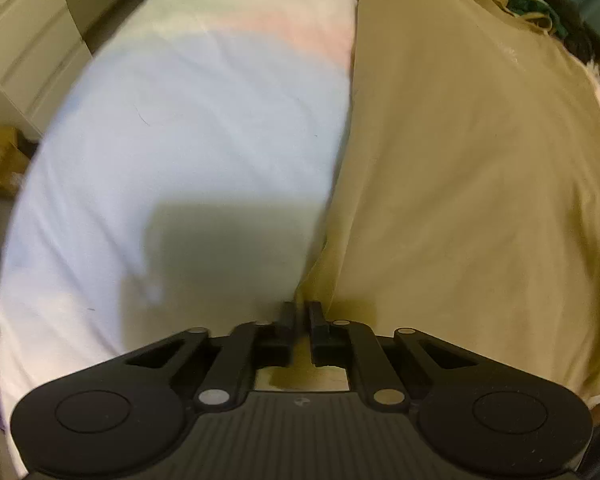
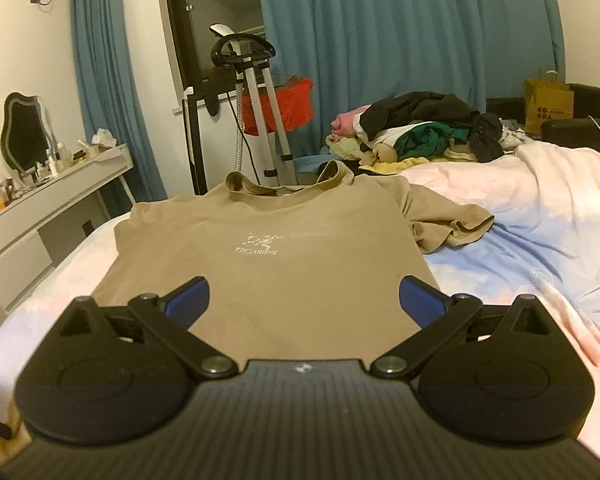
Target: Fold clothes
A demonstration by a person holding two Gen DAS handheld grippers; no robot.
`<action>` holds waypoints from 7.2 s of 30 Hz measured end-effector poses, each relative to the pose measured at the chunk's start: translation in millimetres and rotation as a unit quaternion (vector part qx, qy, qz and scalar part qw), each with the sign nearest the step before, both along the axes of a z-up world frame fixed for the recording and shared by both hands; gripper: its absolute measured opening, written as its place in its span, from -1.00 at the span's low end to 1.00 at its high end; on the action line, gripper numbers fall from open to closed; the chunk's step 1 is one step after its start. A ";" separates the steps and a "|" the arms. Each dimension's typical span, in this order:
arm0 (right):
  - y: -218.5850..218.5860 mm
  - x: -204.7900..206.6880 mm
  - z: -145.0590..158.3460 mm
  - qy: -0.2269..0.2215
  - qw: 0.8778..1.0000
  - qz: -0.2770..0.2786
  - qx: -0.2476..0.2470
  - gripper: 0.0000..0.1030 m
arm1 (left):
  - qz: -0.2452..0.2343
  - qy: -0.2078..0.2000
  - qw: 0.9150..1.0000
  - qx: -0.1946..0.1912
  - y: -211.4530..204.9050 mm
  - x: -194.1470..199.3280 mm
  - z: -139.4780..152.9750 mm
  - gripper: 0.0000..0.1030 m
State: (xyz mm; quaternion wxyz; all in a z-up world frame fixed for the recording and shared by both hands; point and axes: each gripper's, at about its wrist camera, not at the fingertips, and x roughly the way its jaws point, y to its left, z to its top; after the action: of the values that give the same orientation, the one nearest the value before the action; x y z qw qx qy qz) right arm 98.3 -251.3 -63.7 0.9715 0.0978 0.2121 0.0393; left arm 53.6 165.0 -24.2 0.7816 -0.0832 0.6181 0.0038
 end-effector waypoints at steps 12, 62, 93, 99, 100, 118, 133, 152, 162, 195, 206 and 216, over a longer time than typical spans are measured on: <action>16.1 24.7 -20.0 0.018 0.999 0.016 0.023 1.00 | 0.102 -0.189 0.972 -0.099 26.0 126.9 33.6 0.50; -23.0 97.4 -63.9 0.108 0.977 -0.022 0.184 1.00 | -0.163 -0.436 0.863 0.197 -226.0 306.2 -48.7 0.12; 0.4 108.9 -74.2 0.109 0.990 -0.010 0.089 1.00 | 0.141 -0.326 0.935 0.016 26.8 303.8 -28.9 0.02; 0.3 108.4 -75.4 0.109 0.991 -0.008 0.082 1.00 | 0.032 -0.300 0.951 0.060 -2.2 308.6 -46.3 0.37; 0.9 108.7 -75.8 0.110 0.991 -0.008 0.080 1.00 | 0.017 -0.299 0.951 0.073 -6.9 305.9 -48.5 0.18; 5.1 106.8 -75.2 0.108 0.992 -0.002 0.066 1.00 | 0.146 -0.313 0.937 0.053 23.6 208.6 -19.5 -0.47; 38.3 70.7 -42.8 0.061 0.992 0.109 0.032 0.51 | 0.058 -0.372 0.924 0.066 -81.9 42.6 26.3 0.61; 308.8 288.3 25.9 0.076 0.947 0.297 -0.099 -0.03 | 0.201 -0.338 0.917 -0.062 22.6 83.4 -37.5 0.61; 392.6 354.0 -14.3 0.143 0.924 0.308 -0.173 -0.23 | 0.242 -0.314 0.911 -0.111 39.3 86.1 -55.1 0.63; 197.1 133.3 37.1 -0.019 0.983 0.167 -0.078 0.67 | 0.128 -0.365 0.920 -0.058 -34.8 47.8 -27.3 0.64; 22.3 27.8 50.8 -0.007 0.998 0.041 0.042 0.67 | 0.041 -0.368 0.929 -0.004 -98.2 30.2 -27.0 0.70; -175.5 63.0 -28.3 0.067 0.928 -0.129 0.342 0.56 | 0.043 -0.334 0.941 0.020 -112.6 50.3 -47.4 0.70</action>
State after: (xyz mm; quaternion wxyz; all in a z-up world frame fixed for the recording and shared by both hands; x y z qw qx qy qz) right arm 161.4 -426.8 -91.9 0.8594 0.4530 0.2361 -0.0234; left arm 103.8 52.5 -71.6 0.9437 -0.0907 0.3172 0.0221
